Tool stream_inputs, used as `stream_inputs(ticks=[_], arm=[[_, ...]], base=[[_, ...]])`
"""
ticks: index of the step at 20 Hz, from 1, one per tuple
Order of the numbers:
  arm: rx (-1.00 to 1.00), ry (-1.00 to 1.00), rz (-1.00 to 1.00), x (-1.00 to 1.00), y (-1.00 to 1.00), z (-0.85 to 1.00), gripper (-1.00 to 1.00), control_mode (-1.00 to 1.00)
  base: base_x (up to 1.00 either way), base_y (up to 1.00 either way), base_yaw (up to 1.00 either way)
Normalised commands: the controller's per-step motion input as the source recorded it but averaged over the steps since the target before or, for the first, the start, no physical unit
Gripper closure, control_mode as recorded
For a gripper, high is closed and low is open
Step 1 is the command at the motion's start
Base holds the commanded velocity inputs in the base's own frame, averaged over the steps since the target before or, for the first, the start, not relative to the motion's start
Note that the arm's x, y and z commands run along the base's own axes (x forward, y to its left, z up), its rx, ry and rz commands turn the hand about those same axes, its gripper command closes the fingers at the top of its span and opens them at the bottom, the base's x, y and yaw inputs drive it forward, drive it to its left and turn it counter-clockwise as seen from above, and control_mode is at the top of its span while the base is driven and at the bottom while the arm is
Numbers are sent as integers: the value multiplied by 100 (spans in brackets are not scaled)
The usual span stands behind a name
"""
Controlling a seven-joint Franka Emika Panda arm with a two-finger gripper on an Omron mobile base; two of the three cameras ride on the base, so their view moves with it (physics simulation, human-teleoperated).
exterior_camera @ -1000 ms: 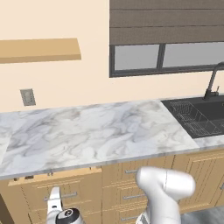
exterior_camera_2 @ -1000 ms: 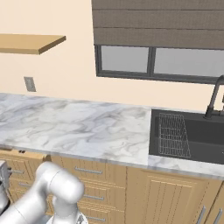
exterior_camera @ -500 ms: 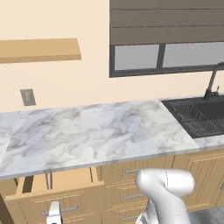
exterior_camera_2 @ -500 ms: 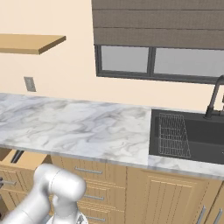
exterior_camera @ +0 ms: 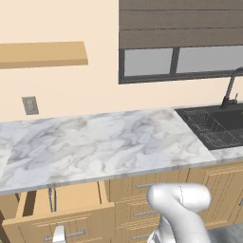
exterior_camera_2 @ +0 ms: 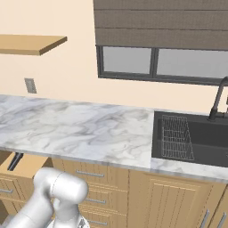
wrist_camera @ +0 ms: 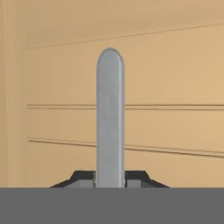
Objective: Take the tongs from the drawer on the left and place them on the dining counter next to the tray containing the kebab skewer.
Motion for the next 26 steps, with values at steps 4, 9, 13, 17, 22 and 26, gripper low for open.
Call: stream_inputs(ticks=[4,9,13,17,22,26], arm=[[0,0,0,-8,0,0,-100,-100],[0,-2,0,-34,0,7,-100,-100],[5,0,0,-36,0,35,-100,-100],[11,1,0,-20,0,53,-100,-100],[7,6,0,-7,-3,50,-100,-100],[13,12,0,0,-8,47,-100,-100]], base=[[0,0,0],[0,0,0],[0,0,0],[0,0,0],[0,0,0],[0,0,0]])
